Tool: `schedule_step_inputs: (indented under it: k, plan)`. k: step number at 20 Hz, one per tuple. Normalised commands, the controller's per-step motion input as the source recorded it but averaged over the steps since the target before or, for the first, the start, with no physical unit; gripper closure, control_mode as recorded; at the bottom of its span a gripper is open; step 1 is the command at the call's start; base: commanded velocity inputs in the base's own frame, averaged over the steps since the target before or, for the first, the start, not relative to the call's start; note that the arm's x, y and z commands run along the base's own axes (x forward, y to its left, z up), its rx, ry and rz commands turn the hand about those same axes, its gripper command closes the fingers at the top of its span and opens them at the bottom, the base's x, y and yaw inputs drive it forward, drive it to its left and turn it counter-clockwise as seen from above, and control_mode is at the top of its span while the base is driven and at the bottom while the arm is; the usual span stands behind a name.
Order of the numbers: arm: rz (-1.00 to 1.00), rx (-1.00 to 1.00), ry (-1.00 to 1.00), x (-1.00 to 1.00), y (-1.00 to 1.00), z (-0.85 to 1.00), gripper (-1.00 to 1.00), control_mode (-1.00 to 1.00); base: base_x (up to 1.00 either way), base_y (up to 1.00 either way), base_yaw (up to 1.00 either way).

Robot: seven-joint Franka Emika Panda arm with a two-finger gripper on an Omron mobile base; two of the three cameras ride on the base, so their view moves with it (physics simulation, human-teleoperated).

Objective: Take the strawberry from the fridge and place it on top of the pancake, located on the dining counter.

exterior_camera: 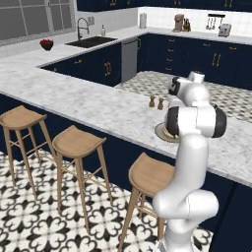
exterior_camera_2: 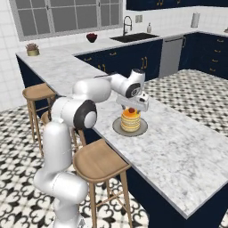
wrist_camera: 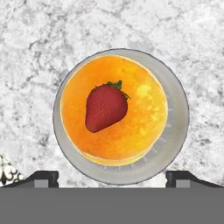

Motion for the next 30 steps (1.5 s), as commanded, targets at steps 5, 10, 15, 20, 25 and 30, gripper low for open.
schedule_step_inputs:
  k: [5,10,15,20,25,30]
  plan:
    - [0.00,0.00,-0.11,-0.65,0.00,0.15,-1.00,-1.00,0.00,0.00,0.00]
    - [0.00,0.01,-0.17,-0.89,-0.10,0.00,-1.00,-1.00,0.00,0.00,0.00]
    - [-0.01,0.02,-0.12,-0.79,-0.18,0.00,-1.00,-1.00,0.00,0.00,0.00]
    - [-0.01,0.01,-0.06,-0.68,-0.06,0.04,-1.00,-1.00,0.00,0.00,0.00]
    - [-0.10,0.01,-0.01,-0.92,-0.14,0.73,-1.00,-1.00,0.00,0.00,0.00]
    - [-0.11,0.00,-0.02,-0.67,-0.08,1.00,-1.00,-1.00,0.00,0.00,0.00]
